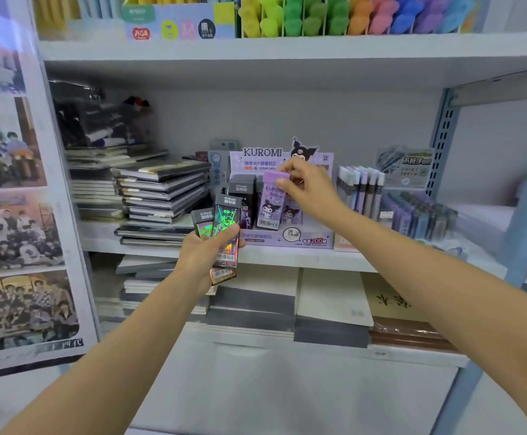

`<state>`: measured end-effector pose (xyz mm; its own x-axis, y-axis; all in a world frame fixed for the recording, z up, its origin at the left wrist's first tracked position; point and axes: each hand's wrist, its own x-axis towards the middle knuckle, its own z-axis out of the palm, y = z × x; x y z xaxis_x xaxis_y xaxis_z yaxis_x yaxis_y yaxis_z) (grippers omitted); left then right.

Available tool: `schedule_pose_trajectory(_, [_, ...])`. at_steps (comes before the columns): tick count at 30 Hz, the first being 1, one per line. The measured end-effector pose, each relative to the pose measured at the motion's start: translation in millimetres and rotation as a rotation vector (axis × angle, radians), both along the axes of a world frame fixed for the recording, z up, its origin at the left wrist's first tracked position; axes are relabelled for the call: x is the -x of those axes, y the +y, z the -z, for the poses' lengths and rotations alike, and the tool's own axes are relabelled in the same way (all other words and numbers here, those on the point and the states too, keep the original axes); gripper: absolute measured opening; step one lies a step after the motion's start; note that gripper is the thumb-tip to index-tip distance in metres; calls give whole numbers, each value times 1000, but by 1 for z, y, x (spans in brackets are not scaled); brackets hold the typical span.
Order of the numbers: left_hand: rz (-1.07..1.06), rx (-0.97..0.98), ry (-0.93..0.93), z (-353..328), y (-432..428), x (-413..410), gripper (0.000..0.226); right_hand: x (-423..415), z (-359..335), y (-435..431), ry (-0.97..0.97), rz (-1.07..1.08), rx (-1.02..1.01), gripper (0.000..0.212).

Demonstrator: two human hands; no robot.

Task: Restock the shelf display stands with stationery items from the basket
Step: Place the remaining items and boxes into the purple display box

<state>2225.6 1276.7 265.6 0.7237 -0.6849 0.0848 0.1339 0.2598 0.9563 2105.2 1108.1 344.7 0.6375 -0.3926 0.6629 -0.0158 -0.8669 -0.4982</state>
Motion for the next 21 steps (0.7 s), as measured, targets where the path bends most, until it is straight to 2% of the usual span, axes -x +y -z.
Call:
schedule_pose_trajectory(4, [4, 7, 19, 0, -1, 0, 14, -1, -8, -4, 52, -4, 82, 10])
schedule_pose_trajectory(8, [12, -11, 8, -2, -5, 1, 14, 11, -18, -16, -21, 23, 44, 8])
schedule_pose_trajectory(15, [53, -7, 20, -4, -14, 12, 23, 25, -10, -27, 20, 122, 77, 13])
schedule_pose_trajectory(21, [57, -8, 4, -7, -17, 17, 26, 23, -9, -25, 135, 112, 133, 16])
